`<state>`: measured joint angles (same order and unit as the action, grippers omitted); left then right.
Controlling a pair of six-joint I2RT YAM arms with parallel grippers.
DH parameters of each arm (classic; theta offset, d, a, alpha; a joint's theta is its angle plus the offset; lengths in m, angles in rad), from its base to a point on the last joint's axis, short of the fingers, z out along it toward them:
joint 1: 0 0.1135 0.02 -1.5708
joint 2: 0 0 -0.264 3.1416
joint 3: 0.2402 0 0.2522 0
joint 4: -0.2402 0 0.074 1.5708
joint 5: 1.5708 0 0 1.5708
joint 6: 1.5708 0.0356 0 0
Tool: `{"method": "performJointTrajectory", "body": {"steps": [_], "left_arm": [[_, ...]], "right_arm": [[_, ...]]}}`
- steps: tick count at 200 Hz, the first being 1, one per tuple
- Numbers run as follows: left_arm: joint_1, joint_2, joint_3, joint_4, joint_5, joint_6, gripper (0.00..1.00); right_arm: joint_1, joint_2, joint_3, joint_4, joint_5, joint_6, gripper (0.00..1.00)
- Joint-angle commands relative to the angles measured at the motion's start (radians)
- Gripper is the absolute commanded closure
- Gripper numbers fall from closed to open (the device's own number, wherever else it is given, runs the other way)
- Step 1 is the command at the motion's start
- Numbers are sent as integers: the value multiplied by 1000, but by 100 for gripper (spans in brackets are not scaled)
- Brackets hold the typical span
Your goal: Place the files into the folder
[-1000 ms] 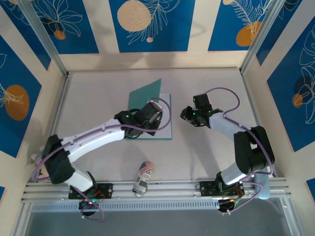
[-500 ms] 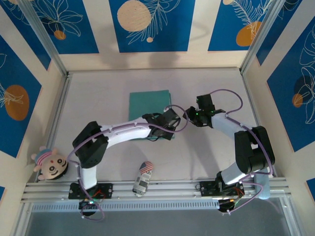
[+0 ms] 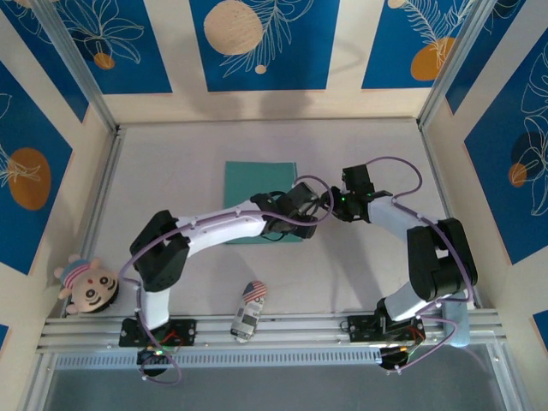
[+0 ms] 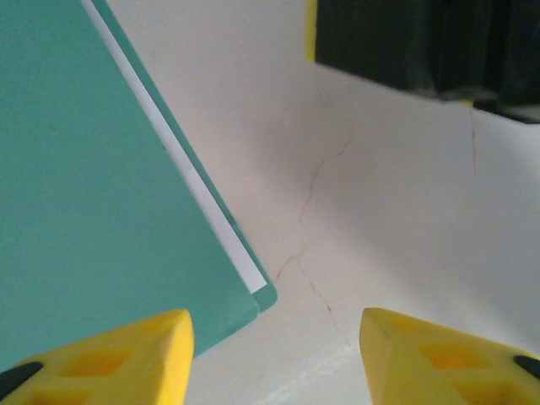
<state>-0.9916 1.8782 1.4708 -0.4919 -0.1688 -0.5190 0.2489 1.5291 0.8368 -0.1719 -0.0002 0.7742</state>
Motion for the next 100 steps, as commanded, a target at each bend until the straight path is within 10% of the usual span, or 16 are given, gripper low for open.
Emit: {"method": "performJointTrajectory", "body": {"steps": [1, 56, 100], "left_arm": [[49, -81, 17, -24, -54, 20, 40], [203, -263, -137, 77, -250, 112, 4], [386, -500, -435, 221, -540, 201, 0]], "right_arm": [[6, -67, -27, 12, 10, -33, 70], [29, -221, -71, 52, 125, -175, 63], [-2, -392, -145, 25, 388, -264, 46]]}}
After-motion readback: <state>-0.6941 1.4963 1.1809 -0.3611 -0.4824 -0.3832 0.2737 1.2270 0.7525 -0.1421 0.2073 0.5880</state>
